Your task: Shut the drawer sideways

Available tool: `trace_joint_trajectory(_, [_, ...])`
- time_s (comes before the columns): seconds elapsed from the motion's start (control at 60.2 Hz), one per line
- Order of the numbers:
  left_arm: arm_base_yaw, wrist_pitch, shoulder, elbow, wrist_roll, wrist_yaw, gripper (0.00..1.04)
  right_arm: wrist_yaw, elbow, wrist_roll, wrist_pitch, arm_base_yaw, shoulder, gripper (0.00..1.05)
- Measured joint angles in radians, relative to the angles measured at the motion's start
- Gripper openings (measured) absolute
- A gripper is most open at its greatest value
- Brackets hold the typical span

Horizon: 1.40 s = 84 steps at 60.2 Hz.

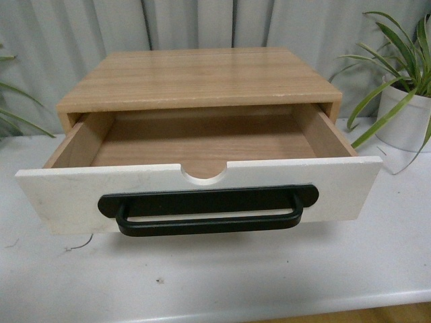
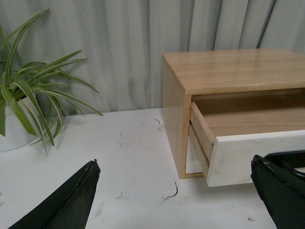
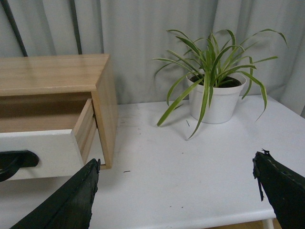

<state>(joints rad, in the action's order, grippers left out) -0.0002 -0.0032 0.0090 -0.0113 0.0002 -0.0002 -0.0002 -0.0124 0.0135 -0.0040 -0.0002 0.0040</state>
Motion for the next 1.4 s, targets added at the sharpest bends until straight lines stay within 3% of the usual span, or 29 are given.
trace_joint_trajectory(1.396, [0.0,0.0,0.0,0.0,0.0,0.0,0.98,0.0,0.0,0.0,0.0,0.0,0.0,0.98])
